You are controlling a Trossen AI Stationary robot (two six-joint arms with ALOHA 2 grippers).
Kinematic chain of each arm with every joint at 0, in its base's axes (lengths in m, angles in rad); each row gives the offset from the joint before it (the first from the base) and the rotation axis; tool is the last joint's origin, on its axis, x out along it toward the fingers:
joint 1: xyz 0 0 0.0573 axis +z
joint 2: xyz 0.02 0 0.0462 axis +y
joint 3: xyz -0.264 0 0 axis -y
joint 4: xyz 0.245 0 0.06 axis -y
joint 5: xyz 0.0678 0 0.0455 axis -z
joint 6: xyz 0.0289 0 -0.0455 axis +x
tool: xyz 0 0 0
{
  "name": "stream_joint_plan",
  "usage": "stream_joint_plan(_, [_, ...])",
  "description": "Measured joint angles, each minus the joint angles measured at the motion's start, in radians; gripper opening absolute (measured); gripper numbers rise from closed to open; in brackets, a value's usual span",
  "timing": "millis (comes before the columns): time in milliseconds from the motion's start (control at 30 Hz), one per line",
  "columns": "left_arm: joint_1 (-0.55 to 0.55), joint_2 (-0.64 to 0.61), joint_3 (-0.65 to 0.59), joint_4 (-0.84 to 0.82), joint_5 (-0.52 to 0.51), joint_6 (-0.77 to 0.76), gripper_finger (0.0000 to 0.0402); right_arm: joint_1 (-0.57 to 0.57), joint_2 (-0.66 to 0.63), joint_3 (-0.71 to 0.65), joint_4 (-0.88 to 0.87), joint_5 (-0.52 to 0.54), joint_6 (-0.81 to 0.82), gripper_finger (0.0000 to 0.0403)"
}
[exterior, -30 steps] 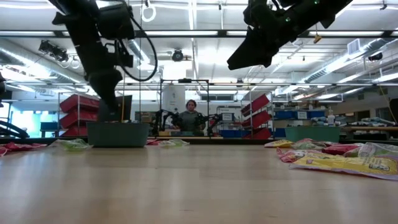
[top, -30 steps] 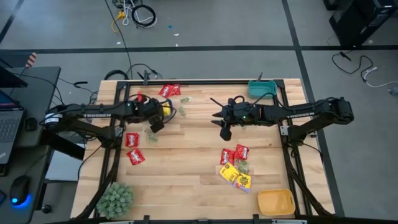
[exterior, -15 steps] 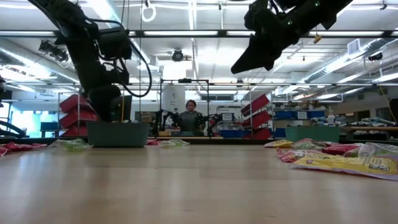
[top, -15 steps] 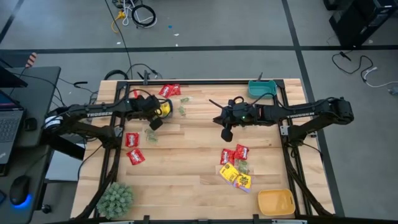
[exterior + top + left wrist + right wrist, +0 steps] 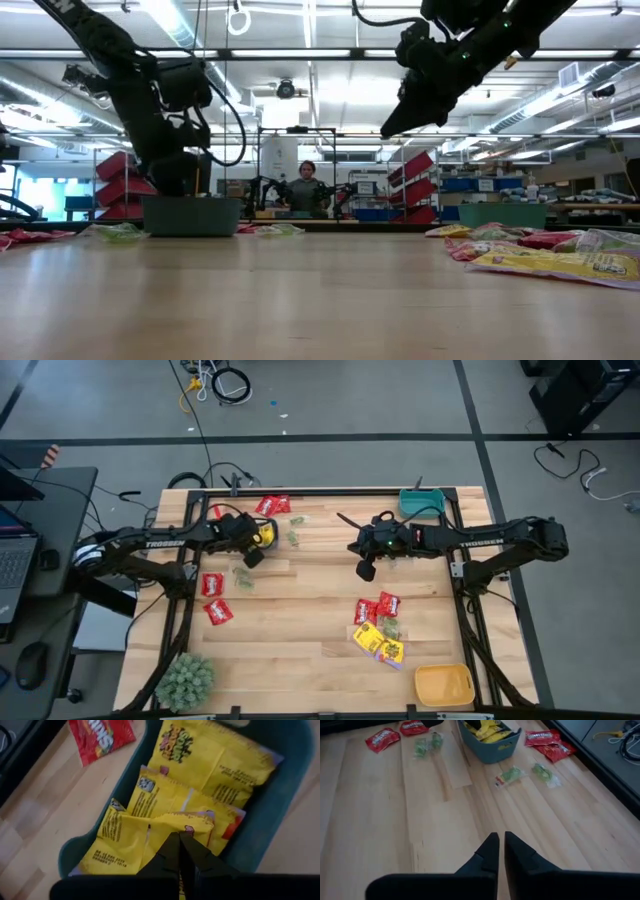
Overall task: Sort candy
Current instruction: Put the yellow candy into the dark blue bin
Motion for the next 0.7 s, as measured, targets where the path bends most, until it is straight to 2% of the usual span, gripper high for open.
stream_joint_plan(100, [-0.009, -0.005, 0.027, 0.008, 0.001, 0.005, 0.0001, -0.003, -0.001, 0.0, -0.002, 0.004, -0.002, 0.0017])
stream_joint_plan(233, [-0.033, -0.061, 0.061, 0.009, 0.005, 0.014, 0.0001, -0.004, -0.015, 0.0, -0.047, 0.088, -0.024, 0.0028])
stream_joint_plan(367, [-0.07, -0.145, 0.065, 0.008, 0.01, 0.013, 0.0001, -0.029, -0.013, 0.0, -0.157, 0.157, -0.031, 0.0062])
stream_joint_plan(567, [-0.156, -0.251, 0.064, 0.085, 0.023, 0.03, 0.0001, -0.111, 0.044, -0.024, -0.208, 0.155, -0.08, 0.0123])
stream_joint_plan(700, [-0.189, -0.285, 0.024, 0.195, 0.078, 0.047, 0.0, -0.173, 0.115, -0.056, -0.208, 0.154, -0.122, 0.0147])
